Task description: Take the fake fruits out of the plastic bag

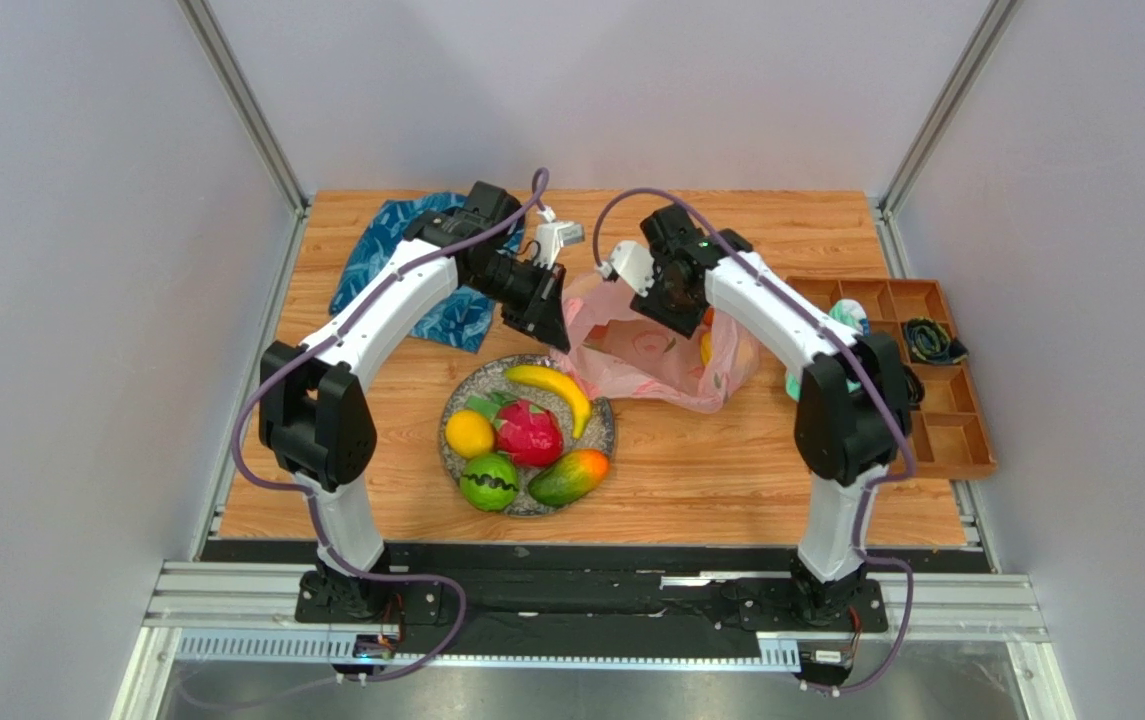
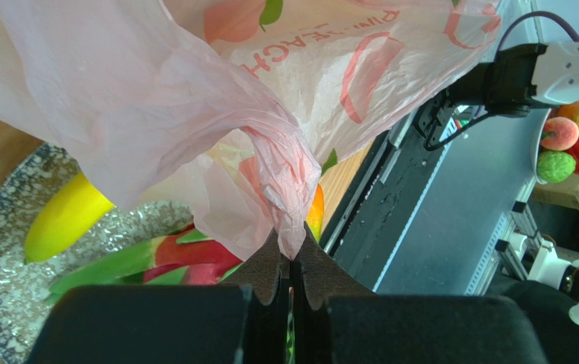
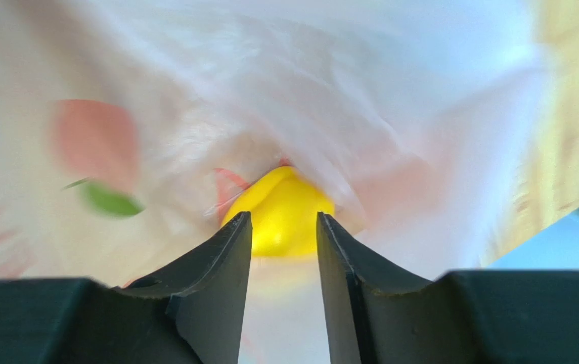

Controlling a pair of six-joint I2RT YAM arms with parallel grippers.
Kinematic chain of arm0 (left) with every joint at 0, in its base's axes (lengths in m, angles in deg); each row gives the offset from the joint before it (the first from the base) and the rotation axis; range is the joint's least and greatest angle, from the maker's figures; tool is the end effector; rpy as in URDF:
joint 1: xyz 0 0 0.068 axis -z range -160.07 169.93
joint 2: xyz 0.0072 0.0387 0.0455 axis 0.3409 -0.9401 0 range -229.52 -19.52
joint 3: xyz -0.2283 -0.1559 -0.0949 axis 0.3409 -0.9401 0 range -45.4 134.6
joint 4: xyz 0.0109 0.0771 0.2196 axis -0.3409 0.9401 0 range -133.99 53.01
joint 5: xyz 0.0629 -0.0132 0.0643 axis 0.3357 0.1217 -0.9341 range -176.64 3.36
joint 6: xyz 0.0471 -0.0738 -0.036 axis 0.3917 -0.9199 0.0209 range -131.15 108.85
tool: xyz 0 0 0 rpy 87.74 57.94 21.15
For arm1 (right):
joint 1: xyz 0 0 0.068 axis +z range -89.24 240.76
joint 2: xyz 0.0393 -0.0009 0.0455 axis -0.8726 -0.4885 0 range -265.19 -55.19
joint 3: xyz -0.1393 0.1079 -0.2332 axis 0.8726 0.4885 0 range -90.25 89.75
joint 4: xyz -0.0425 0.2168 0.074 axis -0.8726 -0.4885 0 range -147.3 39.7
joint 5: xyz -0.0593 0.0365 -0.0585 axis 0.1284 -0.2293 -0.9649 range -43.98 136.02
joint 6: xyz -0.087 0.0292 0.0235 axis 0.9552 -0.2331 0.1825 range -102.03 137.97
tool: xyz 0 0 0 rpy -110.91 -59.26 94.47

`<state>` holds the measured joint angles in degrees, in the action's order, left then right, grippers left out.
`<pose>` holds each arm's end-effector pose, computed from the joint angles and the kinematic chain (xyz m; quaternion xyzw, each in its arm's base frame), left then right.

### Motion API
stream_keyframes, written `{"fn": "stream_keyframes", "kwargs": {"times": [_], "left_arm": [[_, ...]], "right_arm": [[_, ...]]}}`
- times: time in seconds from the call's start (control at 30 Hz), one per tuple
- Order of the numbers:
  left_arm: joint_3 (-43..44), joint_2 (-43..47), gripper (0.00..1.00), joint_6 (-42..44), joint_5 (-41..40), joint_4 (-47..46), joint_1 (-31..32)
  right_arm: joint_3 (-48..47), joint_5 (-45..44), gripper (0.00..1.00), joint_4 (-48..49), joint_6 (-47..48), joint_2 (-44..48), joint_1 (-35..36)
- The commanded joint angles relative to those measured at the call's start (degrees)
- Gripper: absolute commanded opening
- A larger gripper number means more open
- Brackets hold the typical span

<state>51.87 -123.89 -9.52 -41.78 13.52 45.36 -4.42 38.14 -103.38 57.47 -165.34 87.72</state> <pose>0.3069 -0.2126 0.3001 0.2925 0.8571 -0.4061 0.1219 0.3594 0.1695 0.2305 -0.5272 0.8274 -0.0870 0.1728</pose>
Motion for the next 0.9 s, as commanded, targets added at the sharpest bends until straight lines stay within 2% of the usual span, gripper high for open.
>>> {"fn": "stream_keyframes", "kwargs": {"times": [0.0, 0.17, 0.43, 0.53, 0.57, 0.63, 0.67, 0.87], "left_arm": [[4.6, -1.8, 0.0, 0.5, 0.0, -0.6, 0.1], [5.1, -1.7, 0.0, 0.6, 0.0, -1.0, 0.1], [4.1, 0.0, 0.0, 1.3, -0.6, -0.9, 0.1], [3.3, 0.8, 0.0, 1.9, -0.9, -0.9, 0.1], [3.0, 1.0, 0.0, 2.1, -1.1, -0.9, 0.1], [2.2, 1.7, 0.0, 2.3, -1.3, -0.8, 0.1], [2.0, 1.9, 0.0, 2.4, -1.3, -0.9, 0.1], [1.4, 2.6, 0.0, 2.8, -1.4, -0.9, 0.1]], "right_arm": [[-0.9, 10.0, 0.42, -2.6, 1.4, 11.8, 2.1], [6.9, 5.2, 0.46, -1.2, 2.2, 9.6, 2.2], [4.8, 3.0, 0.47, -0.7, 2.5, 2.6, 1.9], [3.4, -1.8, 0.57, -1.1, 2.7, 0.1, 1.9], [2.9, -3.7, 0.67, -1.9, 2.9, -0.6, 1.9], [1.9, -9.0, 0.77, -2.9, 3.0, -2.3, 1.7], [1.7, -10.6, 0.9, -4.1, 3.3, -2.8, 1.7], [3.8, -18.3, 0.93, -5.4, 4.1, -5.9, 1.4]]}}
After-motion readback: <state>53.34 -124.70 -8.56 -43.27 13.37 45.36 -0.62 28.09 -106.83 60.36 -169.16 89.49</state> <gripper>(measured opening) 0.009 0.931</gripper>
